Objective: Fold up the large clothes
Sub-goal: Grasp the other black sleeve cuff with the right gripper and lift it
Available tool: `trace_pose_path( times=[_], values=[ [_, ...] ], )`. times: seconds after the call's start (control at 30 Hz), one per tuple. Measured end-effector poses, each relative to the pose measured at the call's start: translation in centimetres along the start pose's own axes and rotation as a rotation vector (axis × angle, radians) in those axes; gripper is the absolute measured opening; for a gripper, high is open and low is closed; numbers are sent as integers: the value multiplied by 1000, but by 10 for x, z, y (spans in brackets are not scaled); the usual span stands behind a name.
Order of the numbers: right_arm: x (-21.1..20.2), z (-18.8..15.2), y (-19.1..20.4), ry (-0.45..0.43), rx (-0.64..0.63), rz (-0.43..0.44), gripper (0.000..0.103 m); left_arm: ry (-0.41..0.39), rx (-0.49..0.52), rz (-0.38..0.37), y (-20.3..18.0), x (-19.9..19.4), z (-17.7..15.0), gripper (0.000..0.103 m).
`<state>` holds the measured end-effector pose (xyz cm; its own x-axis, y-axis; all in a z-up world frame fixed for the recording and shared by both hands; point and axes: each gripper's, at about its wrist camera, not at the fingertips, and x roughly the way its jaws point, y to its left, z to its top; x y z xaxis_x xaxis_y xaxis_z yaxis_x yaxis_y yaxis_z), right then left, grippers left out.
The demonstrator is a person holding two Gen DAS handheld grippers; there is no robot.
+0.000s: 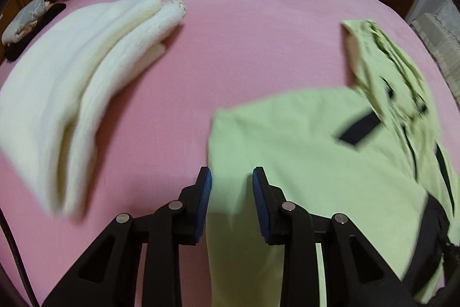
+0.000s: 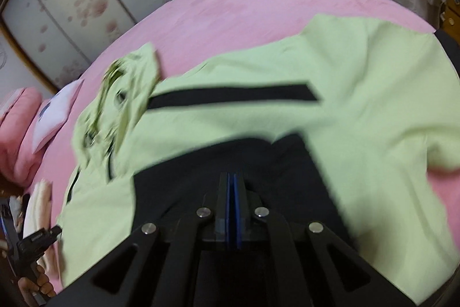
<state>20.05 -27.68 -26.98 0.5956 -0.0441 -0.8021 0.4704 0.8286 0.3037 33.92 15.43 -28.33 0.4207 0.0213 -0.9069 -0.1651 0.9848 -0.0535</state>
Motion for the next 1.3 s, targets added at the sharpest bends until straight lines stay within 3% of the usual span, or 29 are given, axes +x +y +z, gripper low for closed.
trace_pose_path(
  times=[0.1, 0.13, 0.17, 0.2, 0.23, 0.27, 0.37, 0.5, 0.63, 0.73, 0.9, 1.03, 1.3],
  values=[
    [-13, -28, 14, 41, -3, 22, 8, 15, 21, -11, -5, -22, -32, 29],
    [-17, -38, 19, 57, -15, 37, 15, 22, 29, -17, -8, -29, -43, 31],
    [-18, -45, 26, 68, -32, 51, 25, 29, 46, -32, -12, -36, -55, 34],
    [-23, -57, 31, 80, -57, 73, 32, 38, 67, -49, -17, -42, -67, 43],
    [-26, -63, 34, 90, -70, 90, 46, 41, 86, -63, -21, -47, -76, 51],
    [-30, -73, 38, 104, -91, 123, 55, 40, 98, -72, -24, -52, -83, 52],
    [-43, -95, 44, 114, -153, 192, 59, 64, 129, -88, -37, -66, -109, 58],
    [-54, -112, 45, 223, -214, 296, 62, 101, 152, -65, -63, -84, -139, 72],
    [-68, -115, 23, 312, -149, 374, 64, 167, 153, -51, -94, -95, -163, 77],
    [-78, -109, -7, 403, -23, 427, 76, 205, 194, -28, -138, -98, -180, 77],
    [-98, -86, -70, 432, 42, 392, 78, 226, 242, -27, -208, -111, -196, 78],
    [-116, -62, -120, 391, 36, 334, 78, 247, 271, -59, -265, -127, -213, 78],
    [-139, -20, -222, 333, 184, 260, 78, 323, 371, -128, -373, -159, -249, 78]
  ],
)
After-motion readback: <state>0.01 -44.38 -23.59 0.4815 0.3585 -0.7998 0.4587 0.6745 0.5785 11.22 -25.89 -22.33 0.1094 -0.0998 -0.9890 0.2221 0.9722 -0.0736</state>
